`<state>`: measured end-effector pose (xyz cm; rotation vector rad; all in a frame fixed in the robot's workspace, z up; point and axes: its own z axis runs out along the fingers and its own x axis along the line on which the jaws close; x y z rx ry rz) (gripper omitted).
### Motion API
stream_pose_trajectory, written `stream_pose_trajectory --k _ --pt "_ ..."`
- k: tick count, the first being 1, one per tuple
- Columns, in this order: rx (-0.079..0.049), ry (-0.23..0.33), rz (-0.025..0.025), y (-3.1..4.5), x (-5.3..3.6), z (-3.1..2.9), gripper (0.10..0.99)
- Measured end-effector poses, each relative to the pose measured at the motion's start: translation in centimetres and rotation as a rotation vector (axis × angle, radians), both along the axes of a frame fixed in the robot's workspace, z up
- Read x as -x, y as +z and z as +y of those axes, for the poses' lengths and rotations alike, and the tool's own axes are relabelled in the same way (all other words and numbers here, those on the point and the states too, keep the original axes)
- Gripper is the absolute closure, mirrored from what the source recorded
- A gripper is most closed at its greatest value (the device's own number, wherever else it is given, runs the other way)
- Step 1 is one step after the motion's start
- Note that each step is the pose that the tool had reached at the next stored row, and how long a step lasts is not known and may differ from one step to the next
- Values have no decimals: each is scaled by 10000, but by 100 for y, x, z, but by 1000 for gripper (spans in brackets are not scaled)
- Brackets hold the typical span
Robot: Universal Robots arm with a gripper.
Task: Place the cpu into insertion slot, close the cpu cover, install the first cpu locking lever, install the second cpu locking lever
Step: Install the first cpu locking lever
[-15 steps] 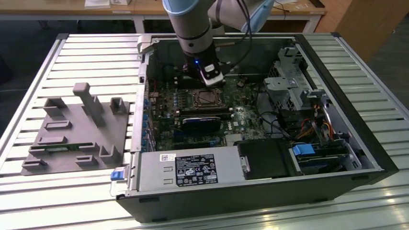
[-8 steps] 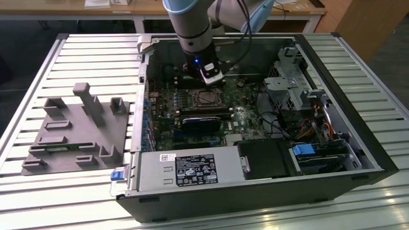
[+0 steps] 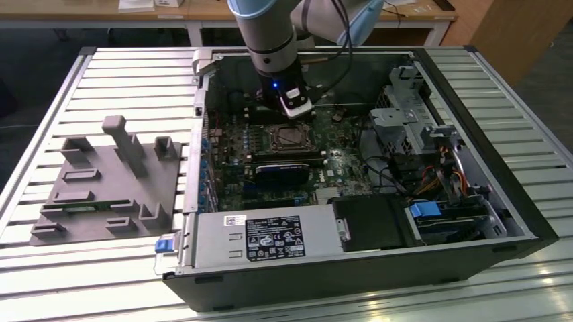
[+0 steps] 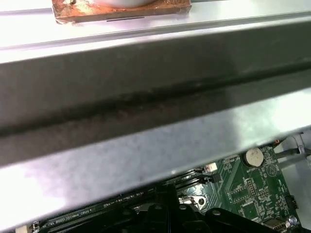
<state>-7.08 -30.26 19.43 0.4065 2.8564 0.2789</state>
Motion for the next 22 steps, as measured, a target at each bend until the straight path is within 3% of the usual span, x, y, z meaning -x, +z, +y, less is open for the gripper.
stream_pose_trajectory --k 5,11,17,22 --pt "70 -12 1 -13 0 10 980" --pt "252 -38 -1 -33 -1 13 980" --pt "261 -41 1 -38 0 13 980" --pt "261 -41 0 35 0 13 980"
